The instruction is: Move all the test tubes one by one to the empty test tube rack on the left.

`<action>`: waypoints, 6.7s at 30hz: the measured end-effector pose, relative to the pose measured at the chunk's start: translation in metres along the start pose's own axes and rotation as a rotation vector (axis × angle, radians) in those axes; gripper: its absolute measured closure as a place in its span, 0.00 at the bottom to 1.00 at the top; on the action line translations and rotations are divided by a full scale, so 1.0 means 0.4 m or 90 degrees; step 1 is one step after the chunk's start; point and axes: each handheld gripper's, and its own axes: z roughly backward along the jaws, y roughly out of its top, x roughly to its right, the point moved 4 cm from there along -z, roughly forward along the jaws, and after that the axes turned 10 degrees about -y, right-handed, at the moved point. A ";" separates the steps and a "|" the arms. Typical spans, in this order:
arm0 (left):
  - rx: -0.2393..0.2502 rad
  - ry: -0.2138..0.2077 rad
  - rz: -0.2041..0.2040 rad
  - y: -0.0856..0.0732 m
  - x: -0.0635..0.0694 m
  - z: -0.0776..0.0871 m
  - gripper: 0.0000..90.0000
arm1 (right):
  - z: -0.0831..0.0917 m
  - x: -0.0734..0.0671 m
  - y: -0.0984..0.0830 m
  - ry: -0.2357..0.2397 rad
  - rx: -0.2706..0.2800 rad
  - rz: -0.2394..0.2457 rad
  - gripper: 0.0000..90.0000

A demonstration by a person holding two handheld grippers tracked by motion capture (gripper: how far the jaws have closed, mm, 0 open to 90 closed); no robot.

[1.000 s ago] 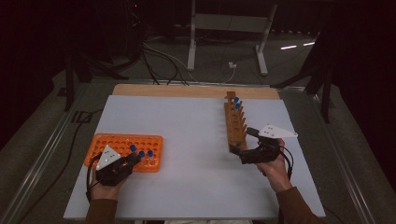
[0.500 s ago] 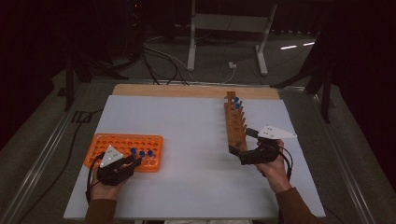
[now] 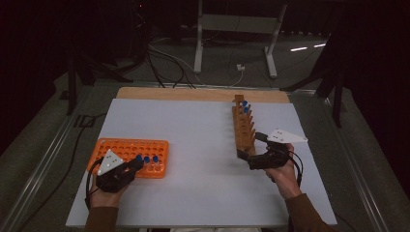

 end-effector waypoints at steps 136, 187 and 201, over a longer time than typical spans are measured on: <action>0.140 0.130 0.088 0.003 -0.044 0.094 0.01 | -0.170 0.154 0.189 -0.157 -0.009 0.003 0.85; 0.110 -0.041 -0.044 0.201 0.197 -0.096 0.04 | -0.132 -0.086 0.116 0.080 -0.087 0.057 0.85; 0.066 -0.071 -0.065 0.201 0.264 -0.188 0.15 | -0.126 -0.158 0.125 0.135 -0.075 0.058 0.85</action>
